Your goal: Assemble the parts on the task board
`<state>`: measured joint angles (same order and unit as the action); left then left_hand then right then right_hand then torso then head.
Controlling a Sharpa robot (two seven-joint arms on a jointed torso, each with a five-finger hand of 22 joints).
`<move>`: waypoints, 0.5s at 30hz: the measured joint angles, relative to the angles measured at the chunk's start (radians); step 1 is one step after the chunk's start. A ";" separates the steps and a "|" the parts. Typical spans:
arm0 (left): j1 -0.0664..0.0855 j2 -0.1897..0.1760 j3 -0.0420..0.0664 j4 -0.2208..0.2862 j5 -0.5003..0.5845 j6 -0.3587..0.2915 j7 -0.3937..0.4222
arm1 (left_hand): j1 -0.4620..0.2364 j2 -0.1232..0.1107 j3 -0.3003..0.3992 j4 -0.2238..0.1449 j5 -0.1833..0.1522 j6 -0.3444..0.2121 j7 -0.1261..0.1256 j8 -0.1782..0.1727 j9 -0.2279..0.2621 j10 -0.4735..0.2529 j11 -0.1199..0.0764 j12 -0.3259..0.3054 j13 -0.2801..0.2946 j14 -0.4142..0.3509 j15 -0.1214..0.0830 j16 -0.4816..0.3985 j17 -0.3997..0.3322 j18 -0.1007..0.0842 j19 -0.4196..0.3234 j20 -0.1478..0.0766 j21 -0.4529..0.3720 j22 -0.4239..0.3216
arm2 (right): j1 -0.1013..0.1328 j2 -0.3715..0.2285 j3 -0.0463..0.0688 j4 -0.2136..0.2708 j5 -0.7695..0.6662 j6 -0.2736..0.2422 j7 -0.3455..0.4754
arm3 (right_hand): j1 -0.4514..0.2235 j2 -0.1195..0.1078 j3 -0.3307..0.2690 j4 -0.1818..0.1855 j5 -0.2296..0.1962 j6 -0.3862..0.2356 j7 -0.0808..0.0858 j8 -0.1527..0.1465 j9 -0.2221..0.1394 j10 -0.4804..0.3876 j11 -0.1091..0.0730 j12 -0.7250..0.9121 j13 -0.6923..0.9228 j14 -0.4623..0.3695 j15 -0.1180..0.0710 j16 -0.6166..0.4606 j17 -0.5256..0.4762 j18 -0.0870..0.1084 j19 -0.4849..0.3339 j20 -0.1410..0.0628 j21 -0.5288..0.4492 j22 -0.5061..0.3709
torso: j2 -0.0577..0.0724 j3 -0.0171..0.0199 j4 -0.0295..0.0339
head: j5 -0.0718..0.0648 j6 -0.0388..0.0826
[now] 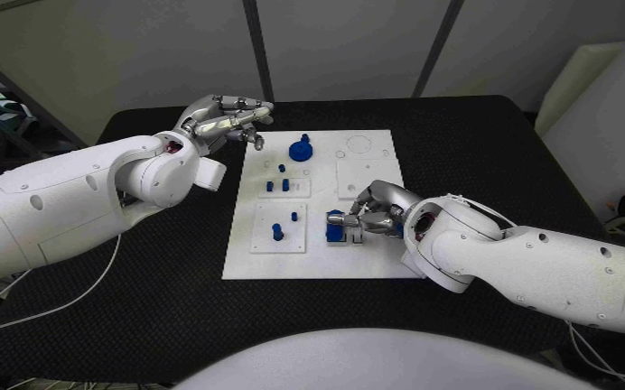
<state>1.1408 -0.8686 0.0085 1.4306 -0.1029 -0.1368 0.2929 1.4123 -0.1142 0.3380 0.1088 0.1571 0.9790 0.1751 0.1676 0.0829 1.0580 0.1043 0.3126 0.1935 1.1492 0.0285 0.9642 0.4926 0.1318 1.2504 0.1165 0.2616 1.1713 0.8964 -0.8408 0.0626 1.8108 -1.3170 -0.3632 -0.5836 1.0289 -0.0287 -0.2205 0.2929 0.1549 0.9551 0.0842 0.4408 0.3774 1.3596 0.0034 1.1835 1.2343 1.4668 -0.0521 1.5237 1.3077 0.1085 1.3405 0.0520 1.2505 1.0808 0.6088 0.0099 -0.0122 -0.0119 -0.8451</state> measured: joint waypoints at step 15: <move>0.000 0.000 0.000 -0.002 0.000 0.002 -0.001 | 0.000 0.000 -0.003 0.003 0.000 0.000 0.000 0.004 -0.001 0.000 0.000 0.005 0.000 0.000 0.000 0.000 -0.001 0.000 0.000 0.000 -0.008 -0.003 | 0.000 -0.042 -0.001 0.053 -0.030 0.002 0.049 | 0.213 0.016 0.026 -0.061 0.106 0.001 -0.007 0.017 0.022 0.018 -0.004 0.017 0.032 0.000 -0.007 0.000 0.000 0.000 0.000 0.000 0.000 0.012 | 0.000 0.0012 -0.0009 | 0.002 0.000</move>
<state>1.1408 -0.8682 0.0085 1.4287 -0.1029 -0.1343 0.2915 1.4123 -0.1142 0.3353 0.1116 0.1571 0.9790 0.1751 0.1713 0.0820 1.0580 0.1043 0.3175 0.1935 1.1492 0.0285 0.9642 0.4917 0.1318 1.2504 0.1165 0.2538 1.1688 0.8962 -0.8827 0.0621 1.8636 -1.3475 -0.3608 -0.5345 1.2423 -0.0128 -0.1945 0.2321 0.2609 0.9556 0.0770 0.4579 0.3991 1.3777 -0.0001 1.2001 1.2660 1.4669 -0.0594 1.5237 1.3075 0.1085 1.3405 0.0520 1.2505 1.0925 0.6088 0.0110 -0.0130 -0.0094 -0.8449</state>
